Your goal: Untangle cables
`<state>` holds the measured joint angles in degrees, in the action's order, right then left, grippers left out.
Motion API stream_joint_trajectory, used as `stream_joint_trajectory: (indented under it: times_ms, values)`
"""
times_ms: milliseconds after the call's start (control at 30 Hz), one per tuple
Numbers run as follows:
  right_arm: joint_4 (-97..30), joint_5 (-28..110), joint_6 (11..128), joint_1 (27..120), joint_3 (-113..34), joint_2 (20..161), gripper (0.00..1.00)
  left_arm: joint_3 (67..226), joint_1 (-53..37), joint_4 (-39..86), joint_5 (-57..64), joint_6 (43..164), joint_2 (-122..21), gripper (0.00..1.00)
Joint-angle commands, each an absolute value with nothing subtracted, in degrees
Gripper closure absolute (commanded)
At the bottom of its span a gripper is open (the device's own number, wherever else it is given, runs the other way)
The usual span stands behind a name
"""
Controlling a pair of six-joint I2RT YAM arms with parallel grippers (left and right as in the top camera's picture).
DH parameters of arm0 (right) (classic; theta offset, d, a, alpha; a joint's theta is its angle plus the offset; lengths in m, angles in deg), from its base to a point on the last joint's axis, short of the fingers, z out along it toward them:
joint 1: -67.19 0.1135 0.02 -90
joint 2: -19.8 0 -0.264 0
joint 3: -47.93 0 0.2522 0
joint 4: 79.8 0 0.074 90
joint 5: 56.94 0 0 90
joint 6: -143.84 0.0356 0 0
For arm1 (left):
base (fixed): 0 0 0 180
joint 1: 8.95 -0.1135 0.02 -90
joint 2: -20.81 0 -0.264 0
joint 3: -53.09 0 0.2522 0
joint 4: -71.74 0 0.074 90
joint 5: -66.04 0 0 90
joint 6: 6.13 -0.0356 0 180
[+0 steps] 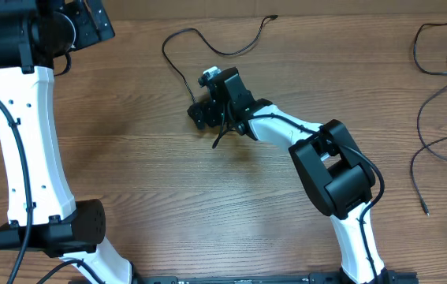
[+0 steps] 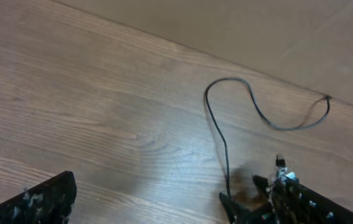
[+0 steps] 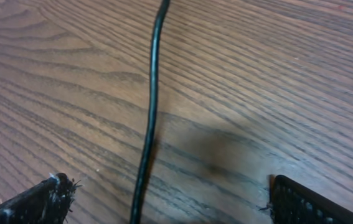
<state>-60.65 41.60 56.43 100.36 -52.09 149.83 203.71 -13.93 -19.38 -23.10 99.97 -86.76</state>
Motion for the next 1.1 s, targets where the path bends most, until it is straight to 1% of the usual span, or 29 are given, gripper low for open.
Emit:
stream_joint_trajectory:
  times_ms: [0, 33, 67, 133, 167, 267, 333, 467, 600, 633, 667, 700, 733, 933, 1000, 1067]
  values:
    - [-60.10, 42.19, 56.80, 100.62, -52.94, 151.63, 0.00, 203.88, -13.84, -19.99, -22.44, 98.62, -85.89, 0.00]
    - [-60.45, 42.19, 56.80, 100.62, -52.94, 151.63, 0.00, 203.88, -13.84, -20.12, -22.44, 98.62, -85.89, 0.00]
    - [-60.93, 42.16, 56.80, 100.62, -52.94, 151.63, 0.03, 203.88, -13.84, -20.30, -22.46, 98.57, -85.91, 0.00]
    - [-62.38, 42.16, 56.82, 100.65, -52.92, 151.95, 0.12, 203.88, -13.84, -20.78, -22.46, 98.35, -85.89, 0.00]
    - [-63.27, 42.19, 56.87, 100.76, -52.92, 152.30, 0.13, 203.88, -13.84, -21.02, -22.44, 98.18, -85.89, 0.00]
    - [-66.09, 42.16, 58.42, 101.67, -52.92, 153.64, 0.06, 203.88, -13.82, -21.54, -22.42, 98.18, -85.89, 0.00]
    - [-69.31, 42.14, 58.29, 102.55, -52.92, 155.17, 0.05, 203.88, -13.82, -21.78, -22.42, 98.18, -85.89, 0.00]
    - [-77.07, 42.16, 58.40, 103.99, -52.90, 158.34, 0.06, 203.88, -13.82, -22.81, -22.44, 98.16, -85.91, 0.00]
    - [-79.45, 42.16, 60.06, 105.15, -52.90, 160.13, 0.13, 203.88, -13.82, -23.97, -22.44, 97.96, -85.89, 0.00]
    - [-79.21, 42.16, 60.41, 105.41, -52.90, 160.52, 0.21, 203.88, -13.82, -24.25, -22.46, 97.72, -85.89, 0.00]
    - [-78.77, 42.19, 60.47, 105.67, -52.90, 160.83, 0.36, 203.88, -13.82, -24.49, -22.48, 97.37, -85.89, 0.00]
    - [-78.16, 42.14, 60.43, 105.76, -52.90, 160.87, 0.73, 203.88, -13.82, -24.58, -22.46, 96.89, -85.91, 0.00]
    - [-76.43, 42.16, 60.47, 105.76, -52.90, 160.89, 0.96, 203.88, -13.82, -24.76, -22.48, 96.58, -85.89, 0.00]
    - [-67.62, 42.16, 60.45, 105.30, -52.92, 159.45, 0.96, 203.88, -13.82, -25.61, -22.46, 96.47, -85.89, 0.00]
    - [-63.43, 42.23, 60.39, 104.38, -52.92, 156.87, 0.96, 203.88, -13.82, -25.98, -22.46, 96.47, -85.89, 0.00]
    - [-59.56, 42.16, 57.79, 103.25, -52.92, 152.89, 0.96, 203.88, -13.82, -26.09, -22.42, 96.47, -85.89, 0.00]
